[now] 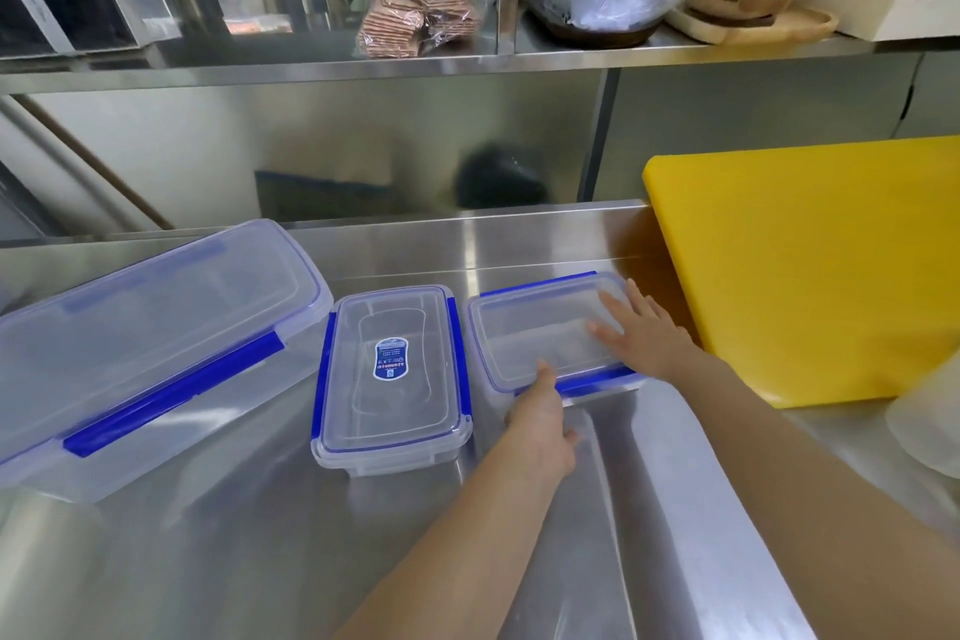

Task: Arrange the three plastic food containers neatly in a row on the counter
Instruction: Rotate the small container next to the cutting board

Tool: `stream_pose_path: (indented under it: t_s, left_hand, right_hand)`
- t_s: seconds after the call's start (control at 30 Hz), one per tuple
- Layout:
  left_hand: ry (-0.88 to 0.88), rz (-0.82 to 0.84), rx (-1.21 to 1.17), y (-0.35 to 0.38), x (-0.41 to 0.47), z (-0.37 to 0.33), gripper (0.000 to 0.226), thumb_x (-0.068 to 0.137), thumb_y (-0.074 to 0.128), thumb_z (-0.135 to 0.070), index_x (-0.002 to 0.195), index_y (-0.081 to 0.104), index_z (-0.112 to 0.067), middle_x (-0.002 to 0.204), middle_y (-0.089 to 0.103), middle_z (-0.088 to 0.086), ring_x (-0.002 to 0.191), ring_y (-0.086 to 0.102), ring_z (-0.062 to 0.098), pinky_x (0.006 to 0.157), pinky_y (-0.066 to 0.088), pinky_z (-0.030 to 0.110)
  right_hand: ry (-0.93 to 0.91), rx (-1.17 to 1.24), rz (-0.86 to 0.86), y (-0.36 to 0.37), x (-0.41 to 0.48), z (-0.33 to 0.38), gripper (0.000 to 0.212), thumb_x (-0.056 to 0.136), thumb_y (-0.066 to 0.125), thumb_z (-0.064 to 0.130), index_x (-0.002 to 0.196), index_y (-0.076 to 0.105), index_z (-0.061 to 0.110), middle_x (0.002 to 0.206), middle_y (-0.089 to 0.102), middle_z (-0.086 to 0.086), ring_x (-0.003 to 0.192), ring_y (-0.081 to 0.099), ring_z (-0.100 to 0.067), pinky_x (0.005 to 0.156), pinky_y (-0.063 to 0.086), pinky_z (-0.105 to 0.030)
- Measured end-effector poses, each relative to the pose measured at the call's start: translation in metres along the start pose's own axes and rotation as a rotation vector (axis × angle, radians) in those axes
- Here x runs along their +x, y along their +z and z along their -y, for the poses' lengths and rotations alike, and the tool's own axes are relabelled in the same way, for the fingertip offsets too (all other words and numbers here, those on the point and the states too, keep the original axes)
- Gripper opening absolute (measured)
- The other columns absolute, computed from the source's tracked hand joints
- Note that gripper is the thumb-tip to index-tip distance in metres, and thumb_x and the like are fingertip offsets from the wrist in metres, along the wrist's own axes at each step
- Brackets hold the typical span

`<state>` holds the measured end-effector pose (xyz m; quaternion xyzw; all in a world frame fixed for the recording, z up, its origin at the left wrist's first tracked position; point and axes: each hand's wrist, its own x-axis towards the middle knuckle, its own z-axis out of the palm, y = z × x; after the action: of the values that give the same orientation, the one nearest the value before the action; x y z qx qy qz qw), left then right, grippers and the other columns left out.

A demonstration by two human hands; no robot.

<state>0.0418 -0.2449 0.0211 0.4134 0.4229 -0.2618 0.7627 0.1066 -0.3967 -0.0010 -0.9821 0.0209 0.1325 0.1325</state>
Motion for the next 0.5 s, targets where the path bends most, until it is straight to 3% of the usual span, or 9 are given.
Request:
stream_pose_path:
  t_s: [0.07, 0.13, 0.23, 0.3, 0.37, 0.43, 0.5]
  left_hand:
    - [0.064, -0.082, 0.01, 0.006, 0.005, 0.003, 0.057, 0.078, 0.064, -0.05, 0.123, 0.045, -0.02, 0.113, 0.051, 0.006, 0.099, 0.052, 0.027, 0.085, 0.045, 0.037]
    - [0.12, -0.148, 0.052, 0.011, 0.014, 0.005, 0.062, 0.08, 0.058, -0.053, 0.127, 0.042, -0.016, 0.125, 0.05, 0.006, 0.11, 0.051, 0.029, 0.097, 0.043, 0.038]
    - [0.184, -0.216, 0.098, 0.014, 0.029, 0.0, 0.064, 0.085, 0.052, -0.05, 0.133, 0.038, -0.01, 0.136, 0.048, 0.016, 0.12, 0.049, 0.034, 0.106, 0.039, 0.046]
    - [0.226, -0.22, 0.09, 0.014, 0.034, -0.007, 0.058, 0.087, 0.049, -0.047, 0.133, 0.039, -0.012, 0.134, 0.049, 0.016, 0.119, 0.05, 0.034, 0.105, 0.04, 0.048]
    - [0.266, -0.208, 0.089, 0.012, 0.036, -0.011, 0.052, 0.087, 0.05, -0.042, 0.132, 0.041, -0.016, 0.127, 0.053, 0.015, 0.111, 0.054, 0.033, 0.101, 0.044, 0.049]
    - [0.305, -0.202, 0.113, 0.01, 0.037, -0.009, 0.057, 0.083, 0.06, -0.04, 0.131, 0.041, -0.017, 0.122, 0.056, 0.014, 0.108, 0.056, 0.033, 0.099, 0.046, 0.05]
    - [0.313, -0.187, 0.153, 0.008, 0.035, 0.0, 0.068, 0.074, 0.072, -0.035, 0.131, 0.039, -0.017, 0.122, 0.056, 0.013, 0.106, 0.056, 0.033, 0.097, 0.048, 0.05]
  right_hand:
    - [-0.002, -0.032, -0.002, 0.001, -0.002, 0.0, 0.058, 0.093, 0.024, 0.048, 0.144, 0.007, 0.026, 0.158, -0.005, -0.007, 0.143, -0.001, -0.034, 0.114, 0.017, -0.055]
    - [0.061, -0.033, -0.031, -0.001, -0.006, 0.005, 0.058, 0.092, 0.026, 0.05, 0.142, 0.012, 0.026, 0.157, 0.001, -0.009, 0.14, 0.015, -0.038, 0.109, 0.028, -0.052]
    - [0.154, -0.118, -0.069, -0.004, -0.018, 0.012, 0.054, 0.089, 0.031, 0.055, 0.132, 0.03, 0.022, 0.149, 0.026, -0.01, 0.111, 0.052, -0.033, 0.079, 0.047, -0.04]
    - [0.18, -0.227, -0.116, -0.009, -0.023, 0.014, 0.052, 0.086, 0.037, 0.058, 0.119, 0.047, 0.018, 0.128, 0.047, -0.008, 0.09, 0.059, -0.027, 0.063, 0.043, -0.032]
    - [0.186, -0.209, -0.221, -0.017, -0.02, 0.011, 0.041, 0.084, 0.047, 0.053, 0.099, 0.058, 0.016, 0.089, 0.056, -0.004, 0.073, 0.057, -0.023, 0.055, 0.039, -0.03]
    - [0.164, -0.036, -0.327, -0.029, -0.012, 0.005, 0.03, 0.084, 0.055, 0.045, 0.089, 0.059, 0.015, 0.075, 0.055, -0.004, 0.076, 0.059, -0.025, 0.056, 0.041, -0.031]
    - [0.086, 0.046, -0.365, -0.035, 0.0, -0.006, 0.037, 0.084, 0.056, 0.043, 0.112, 0.056, 0.019, 0.108, 0.061, -0.008, 0.103, 0.057, -0.027, 0.081, 0.047, -0.039]
